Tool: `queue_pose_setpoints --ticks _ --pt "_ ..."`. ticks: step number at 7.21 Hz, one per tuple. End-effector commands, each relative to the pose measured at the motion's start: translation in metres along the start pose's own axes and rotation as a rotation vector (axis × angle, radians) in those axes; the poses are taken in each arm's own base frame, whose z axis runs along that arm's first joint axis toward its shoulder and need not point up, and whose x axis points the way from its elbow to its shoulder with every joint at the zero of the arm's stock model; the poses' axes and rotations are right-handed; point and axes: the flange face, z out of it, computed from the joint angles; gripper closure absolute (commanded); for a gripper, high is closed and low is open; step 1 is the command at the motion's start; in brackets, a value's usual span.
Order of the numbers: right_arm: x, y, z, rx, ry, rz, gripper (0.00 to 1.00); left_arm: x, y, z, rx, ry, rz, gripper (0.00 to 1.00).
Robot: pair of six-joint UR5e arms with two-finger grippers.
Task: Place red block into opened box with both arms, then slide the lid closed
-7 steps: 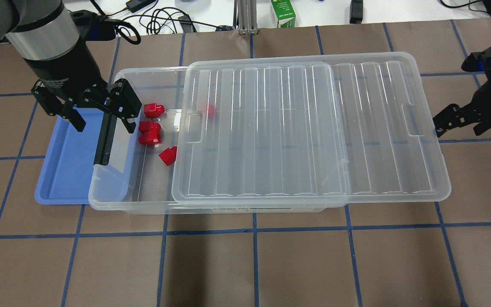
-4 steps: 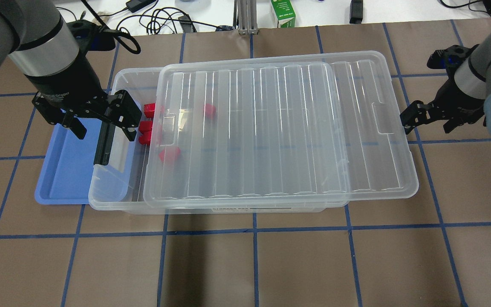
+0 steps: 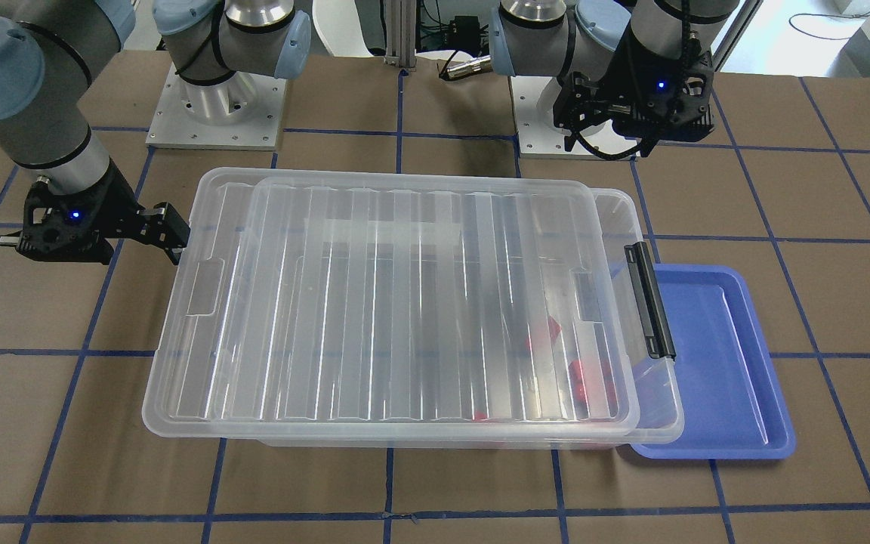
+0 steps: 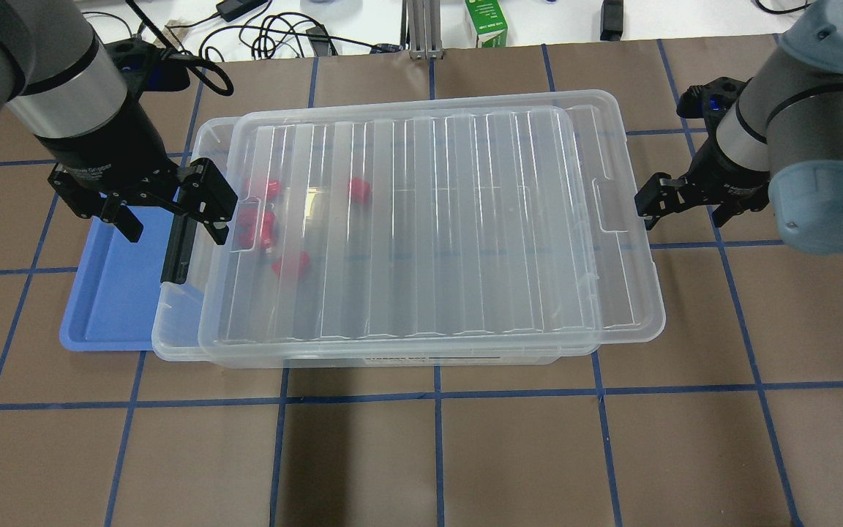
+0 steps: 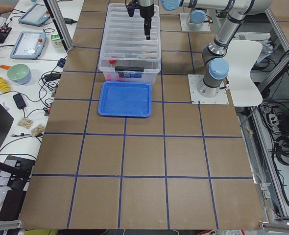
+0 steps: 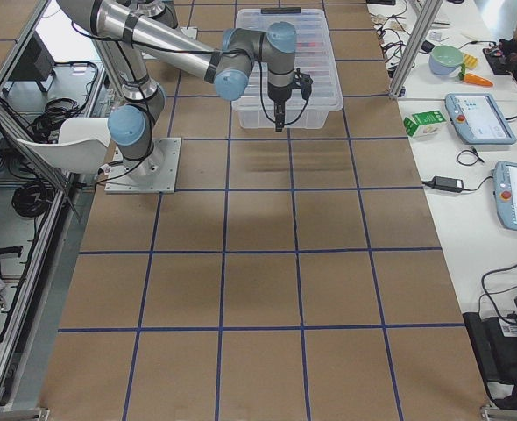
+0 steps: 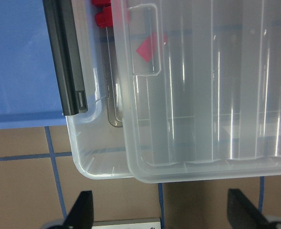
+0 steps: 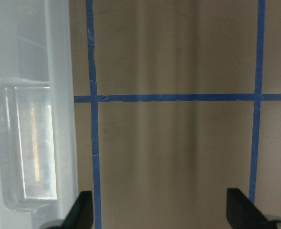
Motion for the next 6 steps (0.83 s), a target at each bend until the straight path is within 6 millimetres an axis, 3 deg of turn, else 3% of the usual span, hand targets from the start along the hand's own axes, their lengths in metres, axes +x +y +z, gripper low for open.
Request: queue_pose_setpoints --ticks 1,2,5,6 --pt "-0.021 0.001 0.001 0.002 -0.009 -0.027 0.01 -0.003 0.0 0.0 0.002 0.0 -0.006 0.0" --pt "-0.036 0.003 0.0 0.012 -0.009 -0.058 0.01 -0.004 -0.001 0.0 0.002 0.0 -0.009 0.0" --pt "-0.038 0.0 -0.002 0.019 -0.005 -0.041 0.01 -0.004 -0.004 -0.002 0.023 0.0 -0.01 0.0" --pt "-0.038 -0.006 -0.011 0.049 -0.001 -0.046 0.0 -0.004 -0.003 -0.003 0.028 -0.002 -0.01 0.0"
